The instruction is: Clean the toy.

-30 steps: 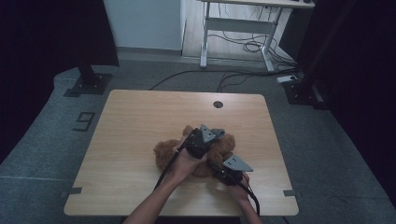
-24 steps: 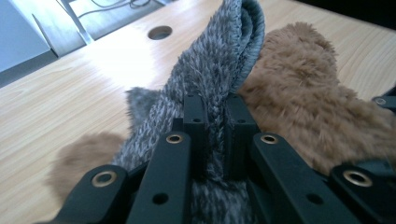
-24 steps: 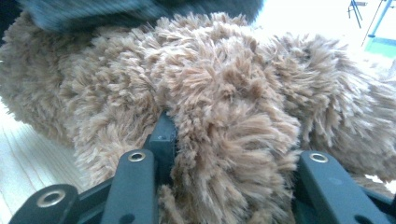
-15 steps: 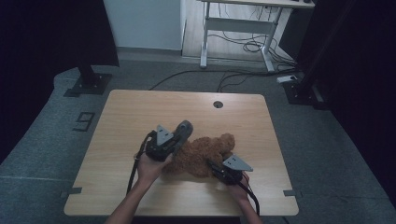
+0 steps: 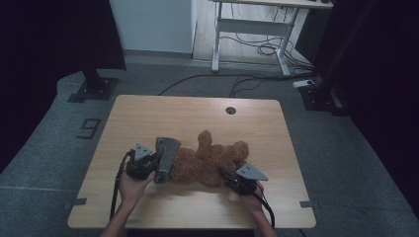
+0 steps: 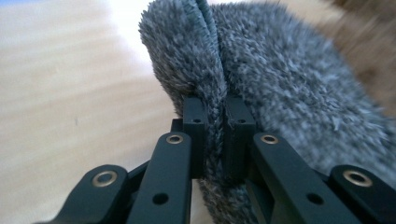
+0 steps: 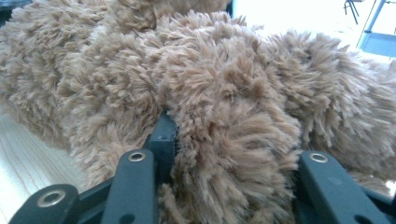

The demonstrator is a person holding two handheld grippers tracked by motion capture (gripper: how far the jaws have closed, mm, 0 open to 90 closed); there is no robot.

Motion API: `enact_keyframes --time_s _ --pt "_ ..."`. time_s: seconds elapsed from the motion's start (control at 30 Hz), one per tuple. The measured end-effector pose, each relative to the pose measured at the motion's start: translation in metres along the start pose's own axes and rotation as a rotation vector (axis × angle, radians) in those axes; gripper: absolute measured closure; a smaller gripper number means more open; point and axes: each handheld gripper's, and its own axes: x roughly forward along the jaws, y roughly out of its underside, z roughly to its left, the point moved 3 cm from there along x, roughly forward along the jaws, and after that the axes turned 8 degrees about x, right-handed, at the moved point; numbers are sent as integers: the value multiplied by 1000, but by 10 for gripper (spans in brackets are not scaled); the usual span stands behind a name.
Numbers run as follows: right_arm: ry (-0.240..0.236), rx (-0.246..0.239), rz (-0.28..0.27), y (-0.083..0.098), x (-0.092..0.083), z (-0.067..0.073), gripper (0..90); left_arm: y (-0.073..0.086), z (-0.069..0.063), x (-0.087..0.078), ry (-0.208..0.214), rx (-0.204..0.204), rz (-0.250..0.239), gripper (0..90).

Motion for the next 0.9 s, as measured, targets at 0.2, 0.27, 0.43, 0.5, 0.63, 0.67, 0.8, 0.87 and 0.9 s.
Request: enact_keyframes --time_s 0.2,0.27,0.43,0.5,0.63,0.67,0.8,0.87,0.9 --pt "-3 9 -1 0 0 0 567 13 -4 16 97 -60 50 807" --pt "-8 19 -1 0 0 -1 568 11 -6 20 113 -75 39 806" --pt "-26 33 -20 -5 0 1 606 3 -7 27 164 -151 -2 821" --pt "-32 17 -32 -9 1 4 618 0 -7 28 167 -158 -19 823" --pt "-41 -22 -60 -18 6 3 629 -13 -2 28 172 -175 -62 824" --pt "-38 -33 -67 -20 8 1 630 -20 1 29 175 -186 -83 824" --pt "31 -73 -98 -38 22 -10 640 -42 7 36 159 -202 -125 824" --pt "54 -91 -112 -46 27 -14 640 -48 10 41 148 -207 -139 823" --pt "64 -103 -119 -49 30 -17 639 -48 12 44 147 -211 -134 823"
